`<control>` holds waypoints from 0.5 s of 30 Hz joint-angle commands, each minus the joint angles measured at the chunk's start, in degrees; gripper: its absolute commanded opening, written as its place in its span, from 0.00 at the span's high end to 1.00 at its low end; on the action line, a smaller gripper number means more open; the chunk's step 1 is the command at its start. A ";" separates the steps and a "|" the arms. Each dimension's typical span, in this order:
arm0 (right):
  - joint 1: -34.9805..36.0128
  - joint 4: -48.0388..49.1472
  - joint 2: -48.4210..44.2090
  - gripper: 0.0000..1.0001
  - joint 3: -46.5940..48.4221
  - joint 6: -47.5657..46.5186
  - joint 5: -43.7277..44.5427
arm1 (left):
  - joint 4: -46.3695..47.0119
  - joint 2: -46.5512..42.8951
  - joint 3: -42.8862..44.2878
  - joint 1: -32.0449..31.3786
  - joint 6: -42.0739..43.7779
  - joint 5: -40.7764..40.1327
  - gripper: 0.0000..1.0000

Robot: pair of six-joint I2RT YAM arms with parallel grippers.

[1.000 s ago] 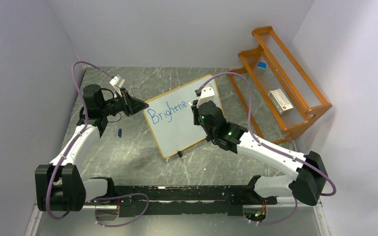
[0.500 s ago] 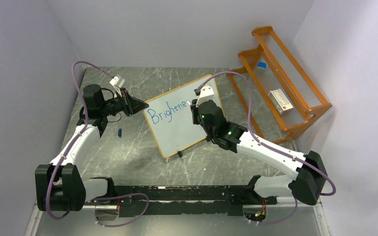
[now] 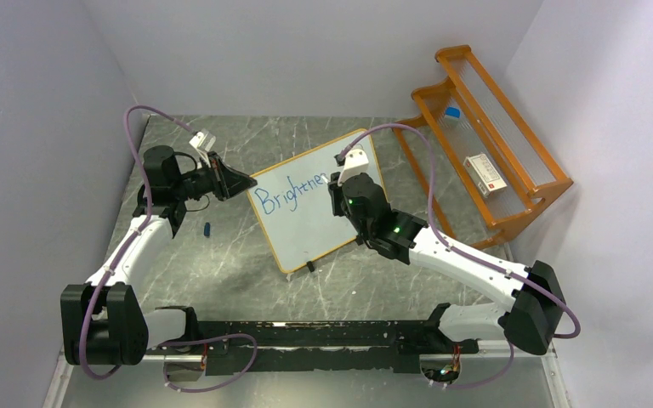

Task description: Write a sentence on the whiteboard

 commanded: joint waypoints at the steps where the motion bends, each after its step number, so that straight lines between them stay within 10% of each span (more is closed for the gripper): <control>1: -0.33 -1.87 -1.06 1.00 -0.12 0.75 0.42 | -7.00 2.27 -1.46 -1.38 3.73 -2.73 0.95; 15: -0.33 -3.72 -2.27 1.00 -1.48 1.73 2.84 | -7.09 2.20 -1.38 -1.38 3.75 -2.84 0.95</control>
